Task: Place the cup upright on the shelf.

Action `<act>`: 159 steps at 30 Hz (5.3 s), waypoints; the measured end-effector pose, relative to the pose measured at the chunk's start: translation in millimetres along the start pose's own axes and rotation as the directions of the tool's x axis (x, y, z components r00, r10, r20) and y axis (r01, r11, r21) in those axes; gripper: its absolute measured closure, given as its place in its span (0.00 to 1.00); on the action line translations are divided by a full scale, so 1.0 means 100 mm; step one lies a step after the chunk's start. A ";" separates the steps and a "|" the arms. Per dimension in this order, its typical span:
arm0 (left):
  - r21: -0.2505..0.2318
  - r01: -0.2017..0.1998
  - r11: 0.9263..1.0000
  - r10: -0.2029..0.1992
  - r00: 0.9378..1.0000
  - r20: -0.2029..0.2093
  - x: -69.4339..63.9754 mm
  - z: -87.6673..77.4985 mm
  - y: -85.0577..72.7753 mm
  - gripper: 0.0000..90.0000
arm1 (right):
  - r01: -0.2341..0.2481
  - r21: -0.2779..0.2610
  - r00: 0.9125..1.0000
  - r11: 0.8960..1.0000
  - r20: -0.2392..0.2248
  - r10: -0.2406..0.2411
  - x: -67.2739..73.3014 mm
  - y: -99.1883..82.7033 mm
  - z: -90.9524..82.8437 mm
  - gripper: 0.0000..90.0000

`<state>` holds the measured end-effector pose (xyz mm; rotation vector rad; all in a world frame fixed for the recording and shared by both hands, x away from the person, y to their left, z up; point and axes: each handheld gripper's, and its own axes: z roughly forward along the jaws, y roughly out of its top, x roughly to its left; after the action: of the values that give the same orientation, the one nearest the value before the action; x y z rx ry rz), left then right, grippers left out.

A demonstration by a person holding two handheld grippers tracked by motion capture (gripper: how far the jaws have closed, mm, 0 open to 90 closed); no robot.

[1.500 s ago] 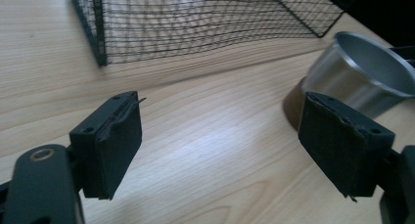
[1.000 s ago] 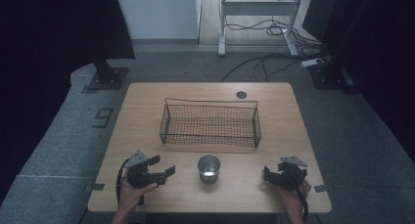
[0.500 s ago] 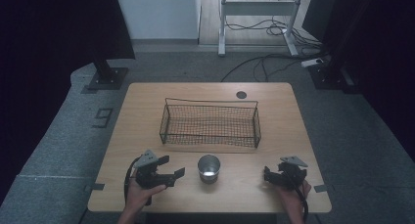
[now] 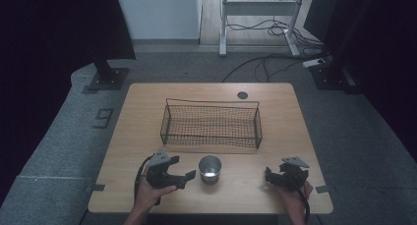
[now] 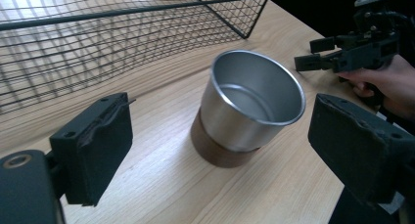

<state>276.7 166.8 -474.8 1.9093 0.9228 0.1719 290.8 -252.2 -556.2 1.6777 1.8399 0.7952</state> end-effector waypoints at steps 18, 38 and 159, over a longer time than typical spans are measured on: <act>0.057 -0.035 0.998 0.033 0.999 0.040 -0.15 0.30 0.06 0.05 | -0.005 0.000 1.000 1.000 0.002 0.005 0.00 0.00 0.00 0.04; 0.102 -0.051 0.993 0.049 0.999 0.013 -0.22 0.64 0.09 0.01 | -0.004 -0.001 1.000 1.000 0.003 0.004 0.00 0.00 0.00 0.04; -0.036 -0.061 0.998 0.060 0.998 -0.026 -0.02 0.29 0.69 0.15 | -0.006 0.000 1.000 1.000 0.003 0.006 0.00 0.00 0.00 0.04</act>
<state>325.6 128.6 -433.6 1.9058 0.8731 0.2472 291.0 -252.7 -556.1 1.6839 1.8336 0.7947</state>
